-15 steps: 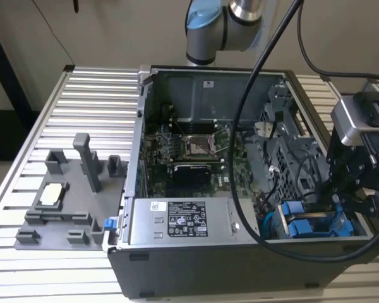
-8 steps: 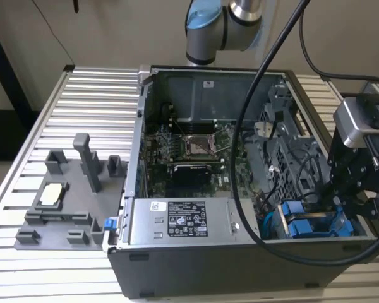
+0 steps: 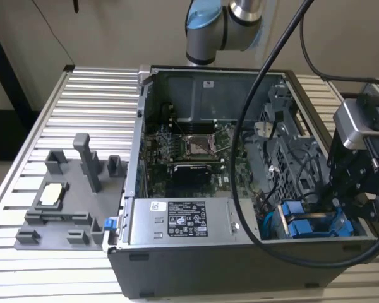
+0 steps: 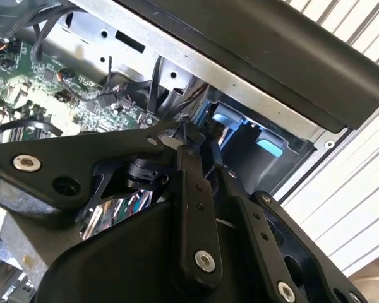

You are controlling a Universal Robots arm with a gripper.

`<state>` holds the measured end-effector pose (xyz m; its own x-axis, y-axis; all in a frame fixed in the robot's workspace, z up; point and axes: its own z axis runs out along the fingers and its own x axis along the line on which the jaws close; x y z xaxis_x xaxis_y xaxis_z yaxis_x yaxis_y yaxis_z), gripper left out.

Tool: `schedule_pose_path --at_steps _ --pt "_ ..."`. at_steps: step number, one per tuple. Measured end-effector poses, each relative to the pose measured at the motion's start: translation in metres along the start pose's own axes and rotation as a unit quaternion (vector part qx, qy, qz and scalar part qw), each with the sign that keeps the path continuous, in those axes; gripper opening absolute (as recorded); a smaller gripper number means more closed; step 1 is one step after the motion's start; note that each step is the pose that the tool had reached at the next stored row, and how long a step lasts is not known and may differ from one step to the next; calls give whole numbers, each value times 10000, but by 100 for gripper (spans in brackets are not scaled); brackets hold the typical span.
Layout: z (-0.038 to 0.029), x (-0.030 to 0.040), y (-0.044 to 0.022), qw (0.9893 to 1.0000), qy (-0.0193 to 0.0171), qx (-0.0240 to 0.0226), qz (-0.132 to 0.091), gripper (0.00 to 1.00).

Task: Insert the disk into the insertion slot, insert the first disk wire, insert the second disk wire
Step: 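Insert the first disk wire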

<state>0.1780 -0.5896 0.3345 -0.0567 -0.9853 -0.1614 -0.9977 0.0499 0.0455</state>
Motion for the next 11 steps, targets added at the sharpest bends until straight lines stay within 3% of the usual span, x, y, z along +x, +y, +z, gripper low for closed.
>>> schedule_pose_path --at_steps 11 --pt "54 22 -4 10000 1 -28 55 20"
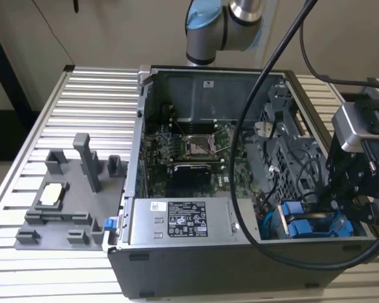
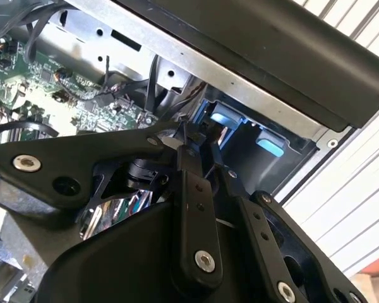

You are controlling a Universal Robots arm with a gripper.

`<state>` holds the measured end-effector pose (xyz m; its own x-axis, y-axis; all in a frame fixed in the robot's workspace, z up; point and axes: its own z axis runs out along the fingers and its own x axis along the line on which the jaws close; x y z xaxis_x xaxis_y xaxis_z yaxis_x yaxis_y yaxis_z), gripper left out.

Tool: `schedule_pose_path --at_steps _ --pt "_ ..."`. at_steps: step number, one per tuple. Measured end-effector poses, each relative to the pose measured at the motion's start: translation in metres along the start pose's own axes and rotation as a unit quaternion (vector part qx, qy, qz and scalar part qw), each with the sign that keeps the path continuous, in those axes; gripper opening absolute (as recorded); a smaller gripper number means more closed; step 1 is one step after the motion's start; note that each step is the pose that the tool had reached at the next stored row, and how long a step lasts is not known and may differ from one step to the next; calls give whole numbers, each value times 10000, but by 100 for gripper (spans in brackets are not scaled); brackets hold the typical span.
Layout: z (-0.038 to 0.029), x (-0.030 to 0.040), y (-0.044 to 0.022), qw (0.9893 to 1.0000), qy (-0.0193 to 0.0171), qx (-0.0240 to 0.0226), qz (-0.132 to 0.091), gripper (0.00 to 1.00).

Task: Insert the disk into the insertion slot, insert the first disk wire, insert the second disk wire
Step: 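Insert the first disk wire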

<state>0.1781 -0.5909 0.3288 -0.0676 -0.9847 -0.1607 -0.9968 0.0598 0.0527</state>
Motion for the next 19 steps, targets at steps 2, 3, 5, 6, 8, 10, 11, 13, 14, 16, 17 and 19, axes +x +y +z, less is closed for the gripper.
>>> schedule_pose_path --at_steps 2,3,5,6,8,10,11,13,14,16,17,19 --pt "0 0 0 10000 0 0 0 20" --pt "0 0 0 10000 0 0 0 20" --pt "1 0 0 10000 0 0 0 20" --pt "3 0 1 10000 0 -2 1 20" --pt "6 0 2 10000 -2 -1 2 27" --pt "-19 -5 2 10000 -2 -4 1 27" --pt "-48 -10 3 10000 2 -5 1 34" --pt "-127 -22 8 10000 1 -8 2 34" --pt "-172 -30 10 10000 2 -9 2 34" --pt "-257 -44 14 10000 3 -13 3 34" --pt "-301 -51 17 10000 3 -15 3 34" --pt "-381 -64 21 10000 3 -17 3 34"
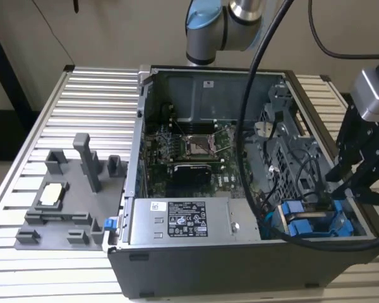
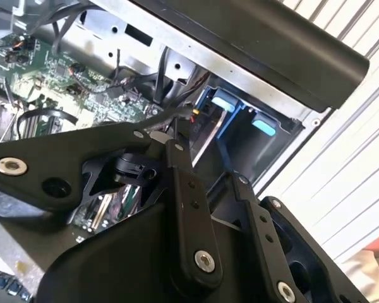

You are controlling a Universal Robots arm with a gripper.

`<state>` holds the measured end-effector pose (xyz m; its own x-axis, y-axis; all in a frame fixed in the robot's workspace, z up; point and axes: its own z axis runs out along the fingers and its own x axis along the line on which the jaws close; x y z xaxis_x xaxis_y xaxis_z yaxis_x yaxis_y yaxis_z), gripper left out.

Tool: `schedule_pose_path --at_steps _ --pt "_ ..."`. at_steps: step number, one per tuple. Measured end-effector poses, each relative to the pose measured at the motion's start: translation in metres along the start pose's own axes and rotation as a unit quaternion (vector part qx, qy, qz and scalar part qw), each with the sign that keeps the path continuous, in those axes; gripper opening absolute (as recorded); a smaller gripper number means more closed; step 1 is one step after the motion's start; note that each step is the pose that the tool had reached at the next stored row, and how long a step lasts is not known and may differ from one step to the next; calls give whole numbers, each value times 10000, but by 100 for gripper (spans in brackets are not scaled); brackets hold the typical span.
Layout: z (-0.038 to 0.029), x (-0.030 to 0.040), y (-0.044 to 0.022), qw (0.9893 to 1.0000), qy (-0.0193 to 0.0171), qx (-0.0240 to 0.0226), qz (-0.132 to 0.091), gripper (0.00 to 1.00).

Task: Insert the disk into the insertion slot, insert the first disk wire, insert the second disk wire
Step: 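Insert the first disk wire, then insert the second disk wire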

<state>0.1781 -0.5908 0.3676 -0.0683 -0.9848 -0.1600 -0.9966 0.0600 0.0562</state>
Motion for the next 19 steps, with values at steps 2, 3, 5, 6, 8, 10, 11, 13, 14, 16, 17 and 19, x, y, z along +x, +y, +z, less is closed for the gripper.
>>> schedule_pose_path --at_steps 2,3,5,6,8,10,11,13,14,16,17,19 --pt "-76 -12 5 10000 0 0 0 34" --pt "-108 -18 7 10000 1 0 0 34" --pt "-149 -24 9 10000 0 0 0 34" --pt "-178 -29 11 10000 -1 0 0 34" --pt "-264 -43 18 10000 0 0 0 34" --pt "-347 -56 32 10000 0 0 0 34" --pt "-378 -62 42 10000 1 0 0 34" --pt "-422 -71 71 10000 0 0 0 34" --pt "-442 -76 88 10000 0 0 0 34" --pt "-488 -85 125 10000 0 0 0 34" --pt "-506 -88 146 10000 0 -1 0 34" --pt "-524 -92 199 10000 -2 -1 0 34"
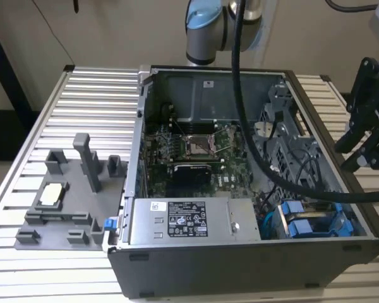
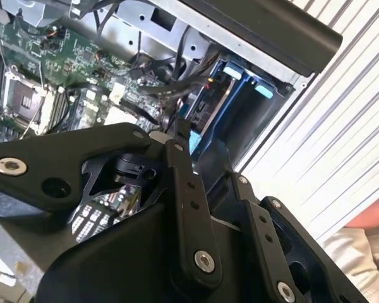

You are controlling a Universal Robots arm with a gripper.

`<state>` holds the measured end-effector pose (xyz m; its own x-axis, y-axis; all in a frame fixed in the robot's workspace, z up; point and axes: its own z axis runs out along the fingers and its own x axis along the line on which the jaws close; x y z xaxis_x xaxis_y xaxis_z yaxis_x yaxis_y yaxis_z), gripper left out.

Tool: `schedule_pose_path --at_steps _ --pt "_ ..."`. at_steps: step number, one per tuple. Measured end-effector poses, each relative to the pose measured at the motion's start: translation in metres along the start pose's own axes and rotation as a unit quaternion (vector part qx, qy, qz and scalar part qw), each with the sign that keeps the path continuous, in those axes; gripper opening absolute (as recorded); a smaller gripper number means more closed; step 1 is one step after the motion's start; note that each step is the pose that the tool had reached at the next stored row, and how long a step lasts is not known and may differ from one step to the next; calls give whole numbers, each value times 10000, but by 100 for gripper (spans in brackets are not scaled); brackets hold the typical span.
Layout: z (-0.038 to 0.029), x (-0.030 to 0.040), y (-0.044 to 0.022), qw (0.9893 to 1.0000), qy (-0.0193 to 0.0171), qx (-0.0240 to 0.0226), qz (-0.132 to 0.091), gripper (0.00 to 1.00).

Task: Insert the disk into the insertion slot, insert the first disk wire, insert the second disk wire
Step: 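Insert the second disk wire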

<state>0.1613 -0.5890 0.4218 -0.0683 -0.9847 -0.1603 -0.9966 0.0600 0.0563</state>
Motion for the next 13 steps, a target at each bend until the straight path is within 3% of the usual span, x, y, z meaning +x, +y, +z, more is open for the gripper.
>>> schedule_pose_path --at_steps 8,13 --pt "16 -42 329 10000 6 1 0 34" --pt "53 -211 481 10000 20 2 1 34"
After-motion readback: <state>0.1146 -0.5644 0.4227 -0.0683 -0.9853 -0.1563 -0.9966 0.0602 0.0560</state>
